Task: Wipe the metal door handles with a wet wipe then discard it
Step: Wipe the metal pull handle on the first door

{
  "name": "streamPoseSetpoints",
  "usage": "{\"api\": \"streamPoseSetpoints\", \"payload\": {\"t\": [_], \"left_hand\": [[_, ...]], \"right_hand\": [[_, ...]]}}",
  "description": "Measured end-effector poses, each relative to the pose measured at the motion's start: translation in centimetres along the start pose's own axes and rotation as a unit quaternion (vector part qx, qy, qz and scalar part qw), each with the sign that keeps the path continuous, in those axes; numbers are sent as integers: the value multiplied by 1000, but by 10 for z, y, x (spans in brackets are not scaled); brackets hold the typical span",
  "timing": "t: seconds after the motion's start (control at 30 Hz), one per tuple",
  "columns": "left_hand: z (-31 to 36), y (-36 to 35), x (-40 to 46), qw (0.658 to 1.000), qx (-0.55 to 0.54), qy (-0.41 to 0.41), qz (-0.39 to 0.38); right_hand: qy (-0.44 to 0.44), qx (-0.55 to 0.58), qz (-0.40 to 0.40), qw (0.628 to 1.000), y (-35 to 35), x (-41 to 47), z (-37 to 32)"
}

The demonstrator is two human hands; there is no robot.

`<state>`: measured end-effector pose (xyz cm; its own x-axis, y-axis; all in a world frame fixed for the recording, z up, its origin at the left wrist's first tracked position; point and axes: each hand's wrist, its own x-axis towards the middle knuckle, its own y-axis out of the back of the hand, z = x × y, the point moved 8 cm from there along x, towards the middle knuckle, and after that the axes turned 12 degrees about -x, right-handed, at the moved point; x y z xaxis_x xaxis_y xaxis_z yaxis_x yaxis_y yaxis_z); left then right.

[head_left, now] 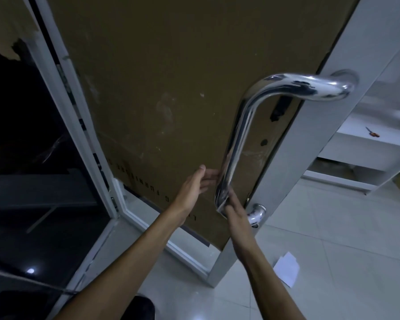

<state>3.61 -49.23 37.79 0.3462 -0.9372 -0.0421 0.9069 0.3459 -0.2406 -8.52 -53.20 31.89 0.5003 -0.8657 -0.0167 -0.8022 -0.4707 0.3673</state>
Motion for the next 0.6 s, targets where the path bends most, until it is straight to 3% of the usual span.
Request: {"api": "streamPoseSetpoints", "payload": {"t": [0.1,0.2,0.33,0.5,0.6], "left_hand": [[0,2,1,1000,1,2,5],[-1,2,1,1000,5,8,-3],[-1,3,1,1000,7,12,-7],[-2,3,1,1000,7,14,-9],[-2,3,1,1000,9,20,-6]], "right_hand": [[-17,-43,45,998,-13,-7,-1],[-64,68,94,991,-20,-7,-11],[-10,129,143,981,-2,0,-31],[38,-66,147,986,2,-12,-28],[38,-206,127,970,-2,-10,-11]]}}
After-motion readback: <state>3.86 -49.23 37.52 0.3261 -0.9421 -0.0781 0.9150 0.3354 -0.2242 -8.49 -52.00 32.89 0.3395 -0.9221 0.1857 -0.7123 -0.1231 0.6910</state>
